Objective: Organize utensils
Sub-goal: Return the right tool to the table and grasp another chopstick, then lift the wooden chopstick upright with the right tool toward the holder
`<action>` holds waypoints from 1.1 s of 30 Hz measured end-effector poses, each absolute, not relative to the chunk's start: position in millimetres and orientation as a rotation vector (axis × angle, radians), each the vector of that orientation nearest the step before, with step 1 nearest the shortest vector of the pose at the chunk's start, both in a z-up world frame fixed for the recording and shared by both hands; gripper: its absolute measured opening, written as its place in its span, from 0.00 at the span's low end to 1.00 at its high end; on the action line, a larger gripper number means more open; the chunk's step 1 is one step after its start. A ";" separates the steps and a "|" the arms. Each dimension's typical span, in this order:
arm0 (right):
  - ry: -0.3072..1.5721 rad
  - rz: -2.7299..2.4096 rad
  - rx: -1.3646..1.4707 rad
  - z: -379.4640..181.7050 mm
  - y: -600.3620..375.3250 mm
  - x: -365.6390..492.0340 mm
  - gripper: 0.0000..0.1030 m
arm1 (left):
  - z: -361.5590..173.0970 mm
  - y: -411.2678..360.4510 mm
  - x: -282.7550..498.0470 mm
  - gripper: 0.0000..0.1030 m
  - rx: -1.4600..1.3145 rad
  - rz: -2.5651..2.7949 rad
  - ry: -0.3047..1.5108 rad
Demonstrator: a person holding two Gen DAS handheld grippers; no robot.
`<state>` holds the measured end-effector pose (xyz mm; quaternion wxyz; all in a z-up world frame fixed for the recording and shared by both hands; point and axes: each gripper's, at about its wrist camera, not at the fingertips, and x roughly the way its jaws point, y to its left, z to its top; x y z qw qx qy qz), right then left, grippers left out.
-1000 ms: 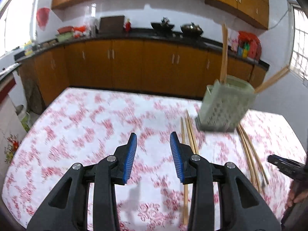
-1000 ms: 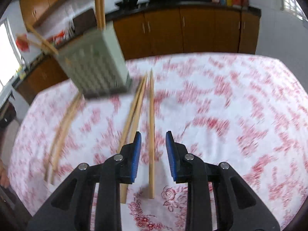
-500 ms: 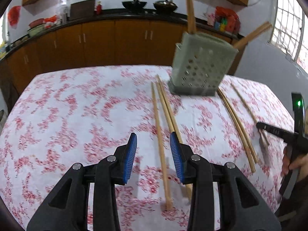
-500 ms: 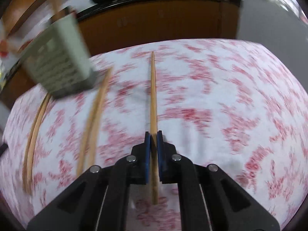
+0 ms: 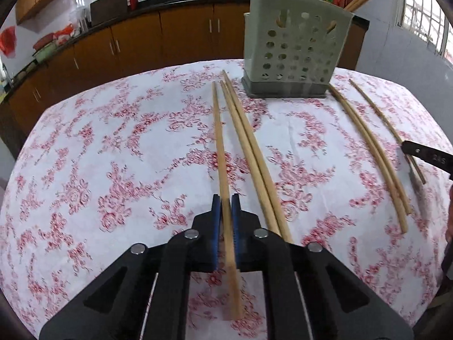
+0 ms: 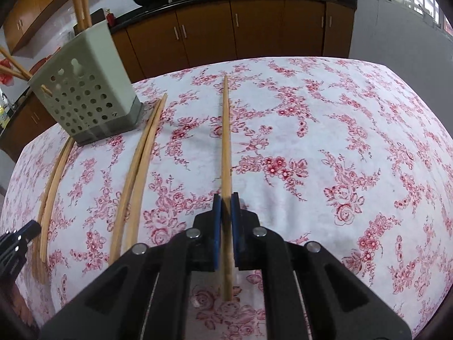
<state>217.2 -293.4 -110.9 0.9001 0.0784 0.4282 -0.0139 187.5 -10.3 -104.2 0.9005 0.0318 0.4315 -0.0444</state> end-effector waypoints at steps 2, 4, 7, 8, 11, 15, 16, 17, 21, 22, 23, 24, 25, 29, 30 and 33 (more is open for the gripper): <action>0.881 -0.011 0.151 -111.6 -289.1 217.1 0.08 | -103.8 -0.7 193.2 0.08 0.044 -0.059 0.892; 0.876 0.003 0.142 -111.8 -284.4 217.6 0.08 | -102.9 14.3 200.5 0.08 0.010 -0.014 0.891; 0.868 0.008 0.121 -112.3 -280.1 219.4 0.08 | -102.6 28.9 205.7 0.08 -0.016 -0.001 0.889; 0.864 0.007 0.117 -112.6 -278.8 219.7 0.08 | -102.8 30.7 205.6 0.08 -0.019 -0.010 0.885; 0.854 0.009 0.114 -113.3 -278.2 219.4 0.08 | -103.0 32.3 203.9 0.08 -0.020 -0.023 0.876; 0.855 0.016 0.107 -113.9 -277.8 217.9 0.08 | -103.1 35.5 203.9 0.08 -0.042 -0.033 0.876; 0.855 0.017 0.109 -113.9 -278.2 217.9 0.08 | -102.9 36.0 203.9 0.08 -0.045 -0.034 0.876; 0.855 0.018 0.110 -113.8 -278.2 218.0 0.08 | -102.7 36.0 204.4 0.08 -0.046 -0.034 0.877; 0.856 0.018 0.110 -113.5 -277.9 218.5 0.08 | -102.0 35.2 204.1 0.08 -0.038 -0.031 0.877; 0.856 0.018 0.110 -113.4 -278.1 218.6 0.08 | -102.0 35.2 204.6 0.08 -0.038 -0.031 0.878; 0.856 0.019 0.111 -113.5 -278.0 218.6 0.08 | -102.0 35.3 204.8 0.08 -0.040 -0.032 0.878; 0.856 0.019 0.112 -113.5 -277.7 218.6 0.08 | -101.9 34.9 204.8 0.08 -0.041 -0.032 0.878; 0.855 0.020 0.115 -113.5 -278.1 218.7 0.08 | -101.9 34.9 205.0 0.08 -0.044 -0.033 0.878; 0.855 0.022 0.122 -113.7 -278.3 218.6 0.08 | -101.2 35.8 204.4 0.08 -0.046 -0.035 0.878; 0.856 0.022 0.121 -113.8 -278.4 218.6 0.08 | -101.2 35.7 204.5 0.08 -0.046 -0.035 0.878; 0.856 0.022 0.121 -113.7 -278.5 218.6 0.08 | -101.3 35.6 204.5 0.08 -0.047 -0.035 0.878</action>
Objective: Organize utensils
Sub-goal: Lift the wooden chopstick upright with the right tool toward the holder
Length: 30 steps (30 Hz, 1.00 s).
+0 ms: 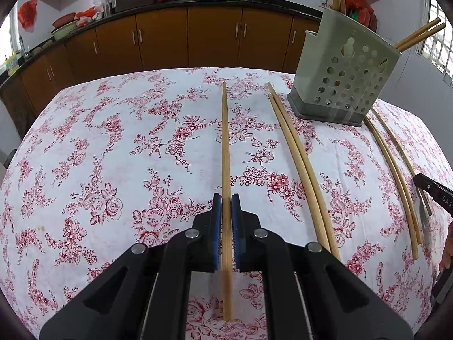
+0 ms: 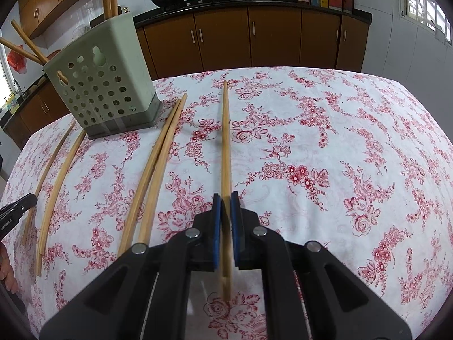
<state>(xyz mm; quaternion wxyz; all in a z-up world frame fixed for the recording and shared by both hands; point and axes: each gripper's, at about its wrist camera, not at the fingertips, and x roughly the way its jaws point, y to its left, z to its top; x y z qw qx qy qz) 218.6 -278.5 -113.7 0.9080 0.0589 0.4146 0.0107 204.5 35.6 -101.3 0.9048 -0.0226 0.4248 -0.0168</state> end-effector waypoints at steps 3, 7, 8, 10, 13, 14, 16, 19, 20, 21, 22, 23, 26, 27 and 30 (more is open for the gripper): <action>0.856 0.022 0.121 -113.7 -278.4 218.6 0.08 | -101.4 35.3 204.6 0.08 -0.046 -0.034 0.878; 0.856 0.022 0.121 -113.7 -278.3 218.7 0.08 | -101.5 35.4 204.6 0.08 -0.046 -0.034 0.878; 0.856 0.022 0.121 -113.6 -278.4 218.8 0.08 | -101.5 35.4 204.6 0.08 -0.046 -0.034 0.878; 0.856 0.022 0.122 -113.5 -278.4 218.9 0.08 | -101.5 35.5 204.6 0.08 -0.046 -0.034 0.878; 0.857 0.023 0.122 -113.4 -278.1 219.0 0.08 | -101.6 35.5 204.6 0.08 -0.046 -0.034 0.878; 0.857 0.023 0.122 -113.4 -278.0 219.0 0.08 | -101.6 35.5 204.6 0.08 -0.046 -0.034 0.878; 0.857 0.023 0.125 -113.3 -277.7 218.9 0.08 | -101.7 35.5 204.6 0.08 -0.044 -0.034 0.878; 0.858 0.021 0.115 -113.2 -276.0 216.2 0.08 | -101.5 32.7 203.0 0.08 -0.020 -0.027 0.878; 0.858 0.023 0.111 -113.0 -275.6 214.2 0.08 | -101.6 30.9 201.8 0.08 -0.008 -0.026 0.879; 0.859 0.026 0.112 -113.0 -275.8 212.6 0.08 | -101.7 29.3 200.3 0.08 0.001 -0.028 0.879; 0.859 0.029 0.115 -113.0 -276.3 211.2 0.08 | -101.7 28.0 198.3 0.08 0.009 -0.032 0.880; 0.860 0.031 0.119 -113.0 -276.7 210.4 0.08 | -101.9 27.4 196.9 0.08 0.011 -0.034 0.880; 0.860 0.033 0.125 -112.8 -277.3 209.1 0.08 | -102.0 28.3 194.3 0.08 0.006 -0.039 0.881; 0.860 0.032 0.123 -112.5 -276.9 209.2 0.08 | -102.0 28.4 193.0 0.08 0.005 -0.039 0.880; 0.861 0.030 0.117 -112.2 -275.9 209.7 0.08 | -102.1 28.2 191.6 0.08 0.008 -0.037 0.880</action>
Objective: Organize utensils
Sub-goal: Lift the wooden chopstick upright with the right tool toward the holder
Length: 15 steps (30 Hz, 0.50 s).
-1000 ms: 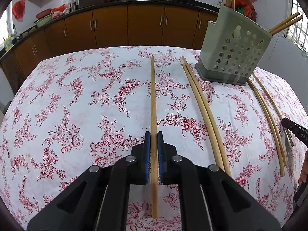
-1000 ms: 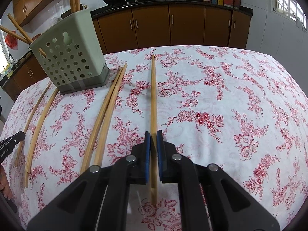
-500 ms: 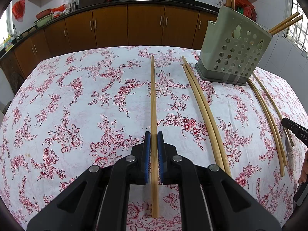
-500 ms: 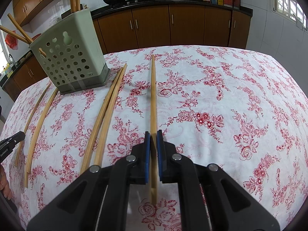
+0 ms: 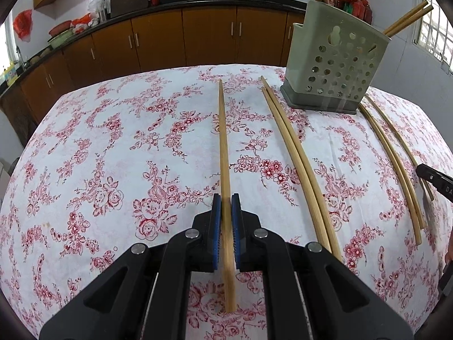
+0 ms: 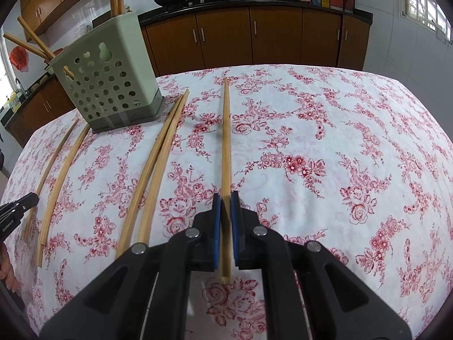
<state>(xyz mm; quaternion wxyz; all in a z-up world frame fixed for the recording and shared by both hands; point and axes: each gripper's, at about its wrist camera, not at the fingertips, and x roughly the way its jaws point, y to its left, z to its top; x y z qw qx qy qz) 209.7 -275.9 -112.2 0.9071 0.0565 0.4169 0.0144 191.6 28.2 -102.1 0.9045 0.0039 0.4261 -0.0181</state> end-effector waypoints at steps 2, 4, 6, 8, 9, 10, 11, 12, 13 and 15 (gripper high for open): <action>0.861 0.033 0.111 -112.0 -275.9 210.5 0.08 | -102.4 26.9 191.8 0.08 0.014 -0.034 0.880; 0.866 0.039 0.086 -110.8 -274.3 210.7 0.08 | -102.3 26.3 191.7 0.08 0.021 -0.034 0.880; 0.862 0.046 0.102 -107.2 -276.7 207.4 0.08 | -100.8 27.4 191.9 0.07 0.016 -0.037 0.898; 0.835 0.044 0.106 -99.1 -279.1 202.1 0.08 | -96.4 31.0 189.9 0.07 -0.004 -0.043 0.896; 0.820 0.046 0.111 -94.1 -280.6 199.8 0.08 | -91.1 33.0 187.5 0.07 -0.008 -0.043 0.881; 0.800 0.047 0.117 -87.3 -282.8 197.4 0.08 | -87.4 34.1 186.6 0.07 -0.011 -0.043 0.873; 0.788 0.047 0.120 -83.2 -284.1 196.1 0.08 | -82.2 35.8 185.3 0.07 -0.018 -0.046 0.862; 0.772 0.047 0.122 -78.0 -285.5 194.5 0.08 | -76.9 37.2 184.2 0.07 -0.023 -0.048 0.851; 0.757 0.046 0.123 -72.9 -286.8 193.1 0.08 | -73.1 37.8 183.6 0.07 -0.026 -0.050 0.842; 0.725 0.045 0.124 -61.6 -290.0 191.0 0.08 | -61.0 40.0 180.5 0.07 -0.036 -0.056 0.810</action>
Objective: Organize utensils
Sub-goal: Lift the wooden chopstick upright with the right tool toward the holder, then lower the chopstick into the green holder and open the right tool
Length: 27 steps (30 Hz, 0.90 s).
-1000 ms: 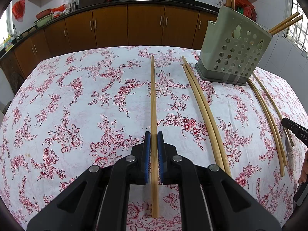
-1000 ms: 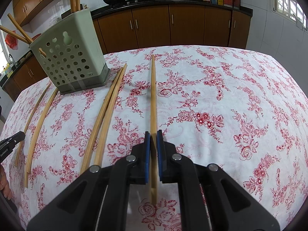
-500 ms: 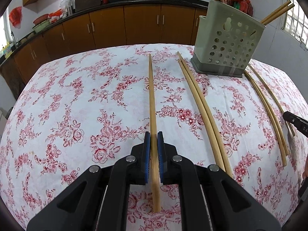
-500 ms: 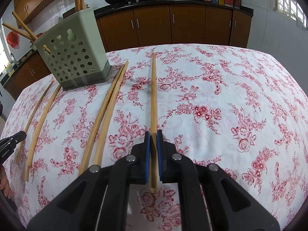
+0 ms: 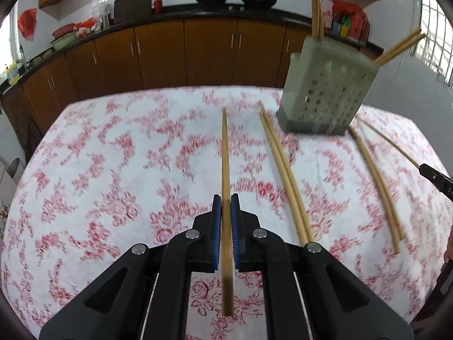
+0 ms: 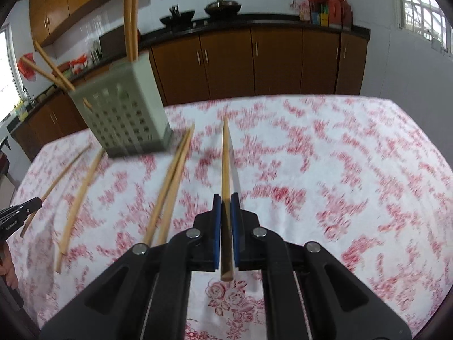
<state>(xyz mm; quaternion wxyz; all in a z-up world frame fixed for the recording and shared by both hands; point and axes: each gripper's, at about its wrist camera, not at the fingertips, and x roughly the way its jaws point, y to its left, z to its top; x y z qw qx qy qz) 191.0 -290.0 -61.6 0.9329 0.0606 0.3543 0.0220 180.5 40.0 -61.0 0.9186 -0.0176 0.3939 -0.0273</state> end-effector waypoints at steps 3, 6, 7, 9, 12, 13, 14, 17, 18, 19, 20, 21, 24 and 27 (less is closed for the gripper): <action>0.681 0.044 0.128 -46.0 -292.5 188.1 0.08 | -48.5 41.4 179.0 0.07 -0.050 -0.060 0.778; 0.637 0.045 0.135 -30.9 -294.7 184.9 0.08 | -34.0 43.8 177.2 0.07 -0.068 -0.063 0.733; 0.623 0.045 0.137 -26.4 -295.1 184.2 0.08 | -28.7 45.0 176.6 0.07 -0.078 -0.064 0.717; 0.592 0.048 0.144 -15.9 -297.4 182.3 0.08 | -16.7 46.9 175.6 0.07 -0.096 -0.063 0.679; 0.551 0.049 0.154 -3.0 -299.0 179.7 0.08 | -1.0 48.8 174.2 0.07 -0.119 -0.066 0.630; 0.535 0.049 0.157 1.6 -299.9 179.1 0.08 | 2.6 49.0 173.6 0.07 -0.123 -0.066 0.617; 0.527 0.048 0.159 4.1 -300.2 178.7 0.08 | 7.2 49.1 173.0 0.07 -0.127 -0.068 0.603; 0.509 0.046 0.164 10.3 -300.8 179.5 0.08 | 17.3 49.5 172.6 0.07 -0.136 -0.067 0.571; 0.504 0.046 0.165 12.4 -301.4 180.2 0.08 | 19.2 49.8 172.9 0.07 -0.139 -0.065 0.566; 0.502 0.046 0.165 13.7 -301.4 180.6 0.08 | 19.9 50.0 172.7 0.07 -0.139 -0.065 0.563; 0.499 0.046 0.165 14.2 -300.7 180.2 0.08 | 20.8 49.3 172.8 0.07 -0.140 -0.064 0.560; 0.498 0.046 0.165 15.0 -300.5 180.4 0.08 | 21.3 49.2 173.2 0.07 -0.140 -0.065 0.558; 0.493 0.046 0.167 16.5 -299.9 179.8 0.08 | 21.8 47.2 173.4 0.07 -0.138 -0.064 0.555; 0.484 0.050 0.167 22.5 -297.7 179.8 0.08 | 23.7 47.0 172.6 0.07 -0.139 -0.061 0.549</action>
